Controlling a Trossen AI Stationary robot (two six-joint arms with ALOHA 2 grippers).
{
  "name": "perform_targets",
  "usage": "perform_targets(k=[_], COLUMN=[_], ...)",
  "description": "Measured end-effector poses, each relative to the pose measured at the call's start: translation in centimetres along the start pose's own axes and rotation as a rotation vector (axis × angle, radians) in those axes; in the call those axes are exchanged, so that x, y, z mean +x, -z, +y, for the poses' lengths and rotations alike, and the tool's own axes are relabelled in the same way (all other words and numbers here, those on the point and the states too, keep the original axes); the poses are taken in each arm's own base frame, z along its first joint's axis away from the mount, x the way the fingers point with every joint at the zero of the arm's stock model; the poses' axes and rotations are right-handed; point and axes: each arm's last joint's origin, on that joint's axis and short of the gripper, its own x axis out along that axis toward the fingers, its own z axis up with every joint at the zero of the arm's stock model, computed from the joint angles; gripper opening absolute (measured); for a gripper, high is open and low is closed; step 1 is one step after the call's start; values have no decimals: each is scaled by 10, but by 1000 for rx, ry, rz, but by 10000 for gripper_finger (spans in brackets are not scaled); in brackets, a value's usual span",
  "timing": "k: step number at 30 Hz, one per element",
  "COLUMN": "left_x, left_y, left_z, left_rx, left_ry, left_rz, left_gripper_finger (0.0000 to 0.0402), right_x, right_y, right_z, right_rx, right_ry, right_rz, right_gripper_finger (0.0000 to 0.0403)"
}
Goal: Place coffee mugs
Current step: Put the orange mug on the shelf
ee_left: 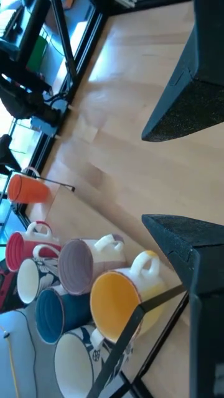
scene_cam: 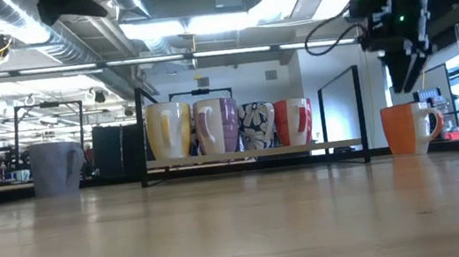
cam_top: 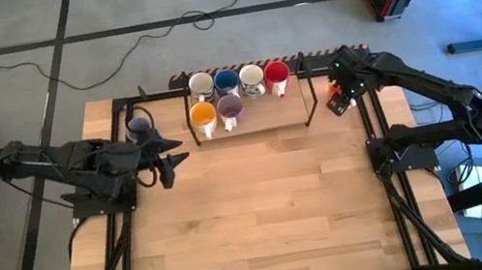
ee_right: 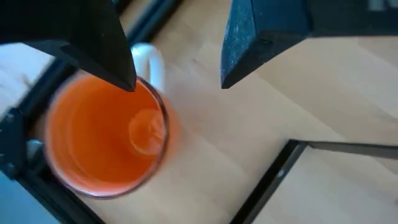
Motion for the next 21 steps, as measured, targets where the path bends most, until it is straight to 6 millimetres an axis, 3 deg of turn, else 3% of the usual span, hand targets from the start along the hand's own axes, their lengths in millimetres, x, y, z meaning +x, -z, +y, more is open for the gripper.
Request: perform_targets(k=[11,21], left_x=[3,3], left_y=[-2,-2], left_z=[5,5], left_rx=[2,2], left_ry=[-26,-26], left_rz=[-2,-2], left_gripper_finger=[196,196], right_x=[49,58], right_y=[-12,-13], right_z=[3,4], right_rx=[-39,-83], right_ry=[50,27], right_rz=[102,149], right_gripper_finger=[172,97])
